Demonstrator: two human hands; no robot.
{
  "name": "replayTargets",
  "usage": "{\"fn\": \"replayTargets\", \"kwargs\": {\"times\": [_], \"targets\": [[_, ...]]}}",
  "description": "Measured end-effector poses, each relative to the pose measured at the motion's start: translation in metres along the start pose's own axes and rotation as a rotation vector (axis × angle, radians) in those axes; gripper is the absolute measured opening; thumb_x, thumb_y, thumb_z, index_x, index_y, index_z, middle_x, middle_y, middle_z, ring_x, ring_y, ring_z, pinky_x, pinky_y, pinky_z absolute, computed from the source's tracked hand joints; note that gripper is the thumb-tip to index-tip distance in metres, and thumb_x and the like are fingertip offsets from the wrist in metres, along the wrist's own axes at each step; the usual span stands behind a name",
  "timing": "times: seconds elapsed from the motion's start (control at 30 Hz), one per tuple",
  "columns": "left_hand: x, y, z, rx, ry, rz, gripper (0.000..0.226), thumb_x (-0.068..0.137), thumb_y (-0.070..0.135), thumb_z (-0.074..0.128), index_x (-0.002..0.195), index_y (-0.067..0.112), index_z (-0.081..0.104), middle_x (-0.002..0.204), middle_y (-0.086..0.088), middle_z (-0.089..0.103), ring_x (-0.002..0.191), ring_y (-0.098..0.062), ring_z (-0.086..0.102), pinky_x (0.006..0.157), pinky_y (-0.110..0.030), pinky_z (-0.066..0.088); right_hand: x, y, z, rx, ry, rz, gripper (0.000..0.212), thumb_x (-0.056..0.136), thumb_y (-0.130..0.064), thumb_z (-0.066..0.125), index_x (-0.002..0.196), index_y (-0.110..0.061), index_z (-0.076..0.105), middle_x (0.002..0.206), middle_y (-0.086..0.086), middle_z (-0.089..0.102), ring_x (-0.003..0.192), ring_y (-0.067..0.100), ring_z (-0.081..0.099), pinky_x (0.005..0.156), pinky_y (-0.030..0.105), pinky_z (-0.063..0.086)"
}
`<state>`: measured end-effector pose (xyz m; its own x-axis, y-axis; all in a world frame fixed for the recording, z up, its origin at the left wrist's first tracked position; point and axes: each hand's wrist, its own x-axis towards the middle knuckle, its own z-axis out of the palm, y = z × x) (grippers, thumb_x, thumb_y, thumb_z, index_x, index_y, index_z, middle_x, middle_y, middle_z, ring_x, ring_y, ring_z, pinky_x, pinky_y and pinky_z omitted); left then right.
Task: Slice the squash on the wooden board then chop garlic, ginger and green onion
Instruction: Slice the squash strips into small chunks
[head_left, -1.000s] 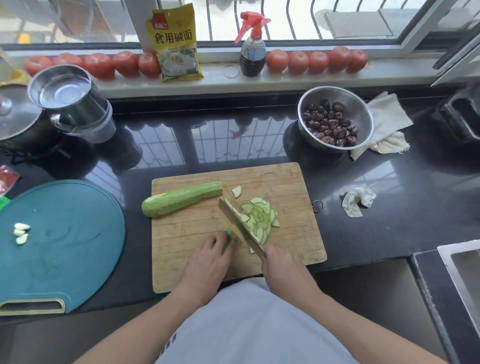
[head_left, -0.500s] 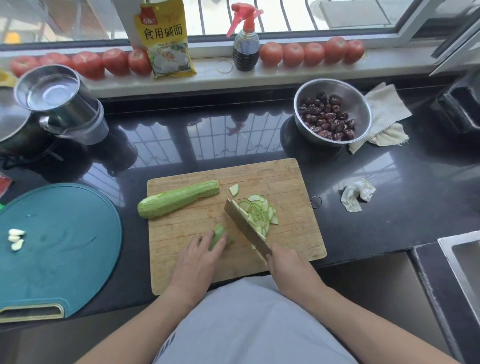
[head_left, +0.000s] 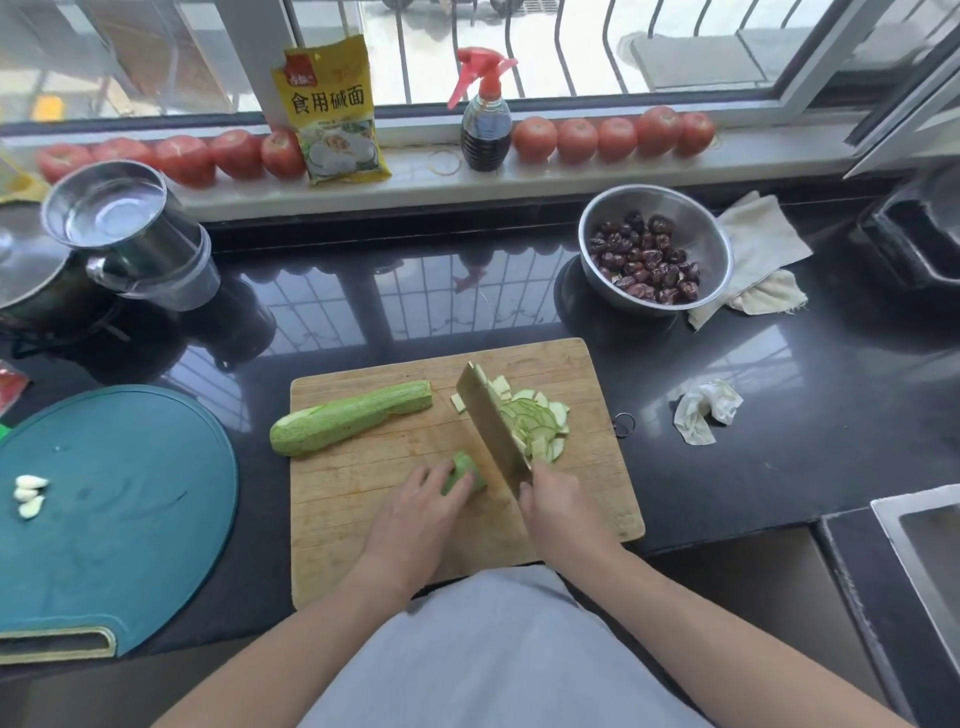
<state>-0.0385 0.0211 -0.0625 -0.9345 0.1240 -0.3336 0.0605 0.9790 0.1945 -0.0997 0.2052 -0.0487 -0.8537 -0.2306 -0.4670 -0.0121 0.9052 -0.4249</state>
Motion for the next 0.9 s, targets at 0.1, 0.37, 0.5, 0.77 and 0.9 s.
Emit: {"fn": "replayTargets", "kwargs": {"times": [0.1,0.37,0.5,0.77,0.9], "targets": [[-0.004,-0.011,0.004,-0.004,-0.027,-0.008,0.084,0.060,-0.002,0.086,0.135,0.022,0.055,0.132,-0.008,0.058,0.110,-0.028,0.060,0.062,-0.033,0.059,0.004,-0.014,0.016,0.028,0.006,0.007,0.017,0.099,-0.029,0.037,0.085,-0.020,0.043,0.076,-0.001,0.049,0.069,0.024,0.051,0.056,0.036,0.034],[-0.008,-0.032,0.014,0.029,-0.052,0.014,0.094,0.043,-0.006,0.087,0.128,0.024,0.059,0.125,-0.009,0.061,0.094,-0.028,0.064,0.054,-0.034,0.054,0.015,0.002,0.017,0.013,0.053,0.105,0.025,0.098,-0.029,0.034,0.073,-0.026,0.032,0.073,-0.003,0.048,0.065,0.019,0.050,0.056,0.037,0.040],[-0.004,-0.032,0.013,0.040,-0.029,0.032,0.091,0.043,-0.003,0.089,0.124,0.027,0.059,0.122,-0.006,0.061,0.092,-0.025,0.064,0.047,-0.031,0.050,0.021,0.008,0.009,-0.002,0.087,0.126,0.027,0.099,-0.027,0.035,0.072,-0.027,0.030,0.073,-0.006,0.045,0.065,0.018,0.050,0.057,0.036,0.043],[0.017,-0.001,0.001,0.049,0.005,0.137,0.077,0.063,0.003,0.085,0.132,0.023,0.058,0.129,-0.005,0.060,0.105,-0.025,0.063,0.070,-0.032,0.059,0.009,0.005,-0.002,0.018,0.049,0.056,0.020,0.099,-0.027,0.037,0.079,-0.022,0.038,0.076,-0.003,0.049,0.072,0.023,0.052,0.064,0.042,0.046],[0.015,-0.002,-0.001,0.050,0.070,0.201,0.060,0.072,-0.001,0.076,0.130,0.009,0.065,0.130,-0.010,0.063,0.111,-0.030,0.063,0.074,-0.038,0.060,-0.015,0.010,-0.013,-0.002,0.082,-0.022,0.023,0.098,-0.027,0.038,0.076,-0.023,0.034,0.076,0.001,0.054,0.072,0.031,0.052,0.065,0.046,0.046]]}}
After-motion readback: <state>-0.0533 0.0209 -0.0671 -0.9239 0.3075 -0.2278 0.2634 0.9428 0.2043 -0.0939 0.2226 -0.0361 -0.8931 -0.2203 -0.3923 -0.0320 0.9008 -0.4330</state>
